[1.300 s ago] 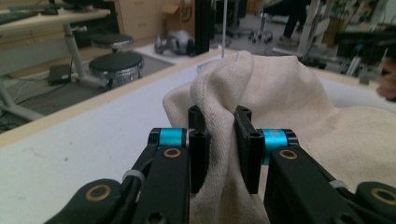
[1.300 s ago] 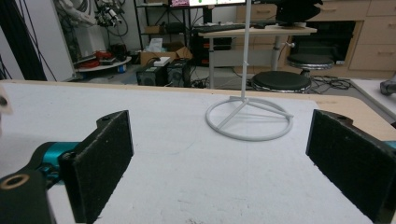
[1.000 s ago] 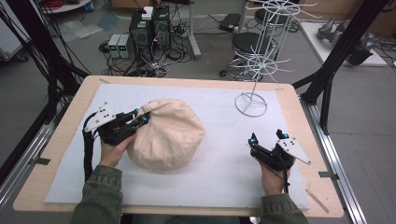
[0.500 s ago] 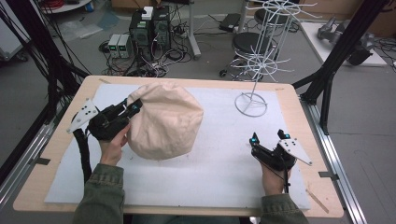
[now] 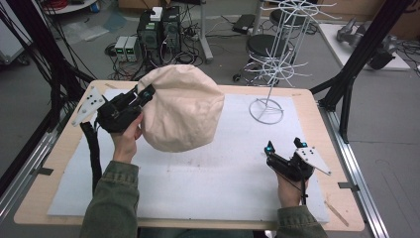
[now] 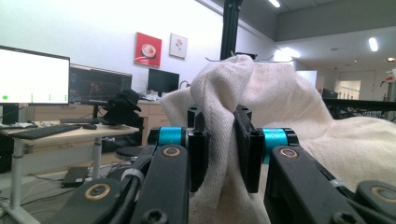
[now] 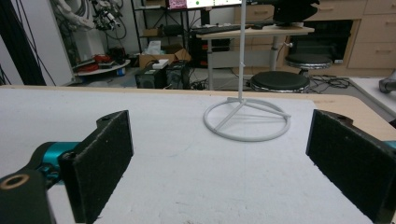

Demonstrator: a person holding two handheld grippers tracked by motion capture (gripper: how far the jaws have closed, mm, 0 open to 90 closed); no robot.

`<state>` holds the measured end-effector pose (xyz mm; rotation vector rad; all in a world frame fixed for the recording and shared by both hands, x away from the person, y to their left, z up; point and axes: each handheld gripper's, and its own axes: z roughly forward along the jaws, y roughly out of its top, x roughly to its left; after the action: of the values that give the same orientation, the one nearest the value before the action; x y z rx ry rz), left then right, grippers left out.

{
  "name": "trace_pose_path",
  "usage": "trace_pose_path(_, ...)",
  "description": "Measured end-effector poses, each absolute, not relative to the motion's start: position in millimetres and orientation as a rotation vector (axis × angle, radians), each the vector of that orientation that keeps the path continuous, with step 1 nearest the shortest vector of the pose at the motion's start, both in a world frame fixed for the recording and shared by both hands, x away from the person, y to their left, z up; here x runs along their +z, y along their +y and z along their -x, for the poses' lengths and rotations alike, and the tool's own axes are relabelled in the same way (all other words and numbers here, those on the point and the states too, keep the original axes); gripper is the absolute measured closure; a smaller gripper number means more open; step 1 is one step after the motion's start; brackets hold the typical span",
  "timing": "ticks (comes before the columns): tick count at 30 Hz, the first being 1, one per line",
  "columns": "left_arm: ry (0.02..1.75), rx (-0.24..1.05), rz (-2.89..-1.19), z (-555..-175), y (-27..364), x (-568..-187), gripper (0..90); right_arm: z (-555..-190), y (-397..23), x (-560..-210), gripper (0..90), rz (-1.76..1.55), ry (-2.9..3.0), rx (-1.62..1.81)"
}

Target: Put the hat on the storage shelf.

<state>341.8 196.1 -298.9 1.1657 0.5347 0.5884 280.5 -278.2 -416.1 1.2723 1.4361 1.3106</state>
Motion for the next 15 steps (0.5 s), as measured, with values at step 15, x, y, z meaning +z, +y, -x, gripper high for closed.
trace_pose_path(15,0.476,0.591,-1.08,-366.2,170.4,-263.9,77.8,-281.0,-279.7,-416.2,6.5,-1.283,1.43,1.327)
